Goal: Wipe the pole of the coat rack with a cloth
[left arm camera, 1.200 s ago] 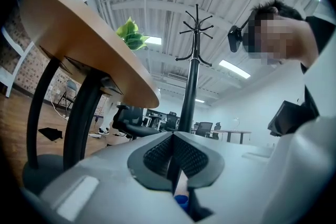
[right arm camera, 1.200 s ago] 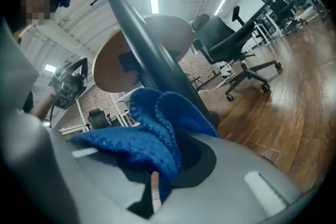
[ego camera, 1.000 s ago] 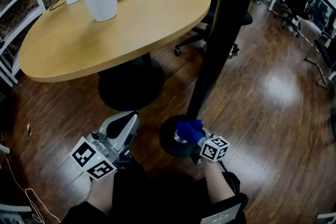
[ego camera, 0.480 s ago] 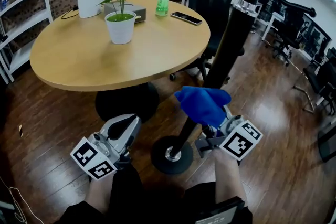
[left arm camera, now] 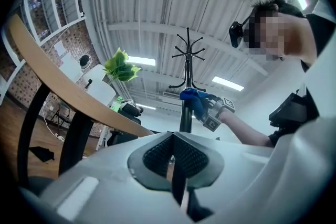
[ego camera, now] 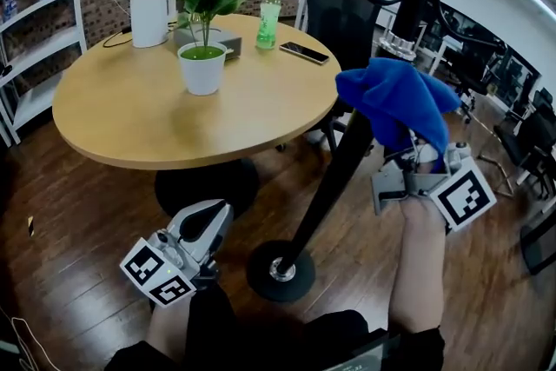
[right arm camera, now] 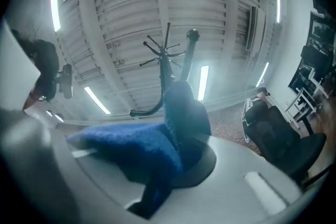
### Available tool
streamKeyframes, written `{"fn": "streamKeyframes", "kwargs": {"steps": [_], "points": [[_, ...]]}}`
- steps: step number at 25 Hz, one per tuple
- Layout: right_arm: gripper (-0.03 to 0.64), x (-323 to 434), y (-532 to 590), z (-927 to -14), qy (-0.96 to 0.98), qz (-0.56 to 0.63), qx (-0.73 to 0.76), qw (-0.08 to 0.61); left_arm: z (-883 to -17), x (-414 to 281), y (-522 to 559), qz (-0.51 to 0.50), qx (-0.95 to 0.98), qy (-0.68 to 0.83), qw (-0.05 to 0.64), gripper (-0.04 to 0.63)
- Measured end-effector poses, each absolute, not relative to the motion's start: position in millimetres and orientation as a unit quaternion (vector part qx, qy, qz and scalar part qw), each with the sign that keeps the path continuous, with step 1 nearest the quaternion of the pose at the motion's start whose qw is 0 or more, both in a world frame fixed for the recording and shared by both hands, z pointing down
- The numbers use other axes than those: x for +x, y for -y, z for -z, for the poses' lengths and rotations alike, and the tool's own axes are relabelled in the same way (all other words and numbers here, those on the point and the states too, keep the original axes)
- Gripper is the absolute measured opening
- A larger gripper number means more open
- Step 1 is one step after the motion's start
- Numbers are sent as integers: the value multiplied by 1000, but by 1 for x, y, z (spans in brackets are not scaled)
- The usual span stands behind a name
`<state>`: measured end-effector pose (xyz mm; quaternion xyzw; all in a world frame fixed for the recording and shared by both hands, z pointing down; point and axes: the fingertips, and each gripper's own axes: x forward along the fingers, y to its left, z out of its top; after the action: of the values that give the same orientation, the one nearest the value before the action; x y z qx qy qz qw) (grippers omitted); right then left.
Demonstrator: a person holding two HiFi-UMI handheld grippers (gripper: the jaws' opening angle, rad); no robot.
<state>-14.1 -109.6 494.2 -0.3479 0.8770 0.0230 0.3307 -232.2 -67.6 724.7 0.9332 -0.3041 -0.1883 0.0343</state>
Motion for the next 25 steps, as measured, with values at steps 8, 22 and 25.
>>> {"fn": "streamKeyframes", "kwargs": {"steps": [8, 22, 25], "points": [[21, -3, 118, -665, -877, 100, -343, 321, -753, -209, 74, 158, 941, 293, 54, 0], [21, -26, 119, -1073, -839, 357, -381, 152, -815, -195, 75, 104, 943, 299, 103, 0], [21, -26, 118, -1110, -828, 380, -395, 121, -820, -194, 73, 99, 943, 300, 107, 0]]}}
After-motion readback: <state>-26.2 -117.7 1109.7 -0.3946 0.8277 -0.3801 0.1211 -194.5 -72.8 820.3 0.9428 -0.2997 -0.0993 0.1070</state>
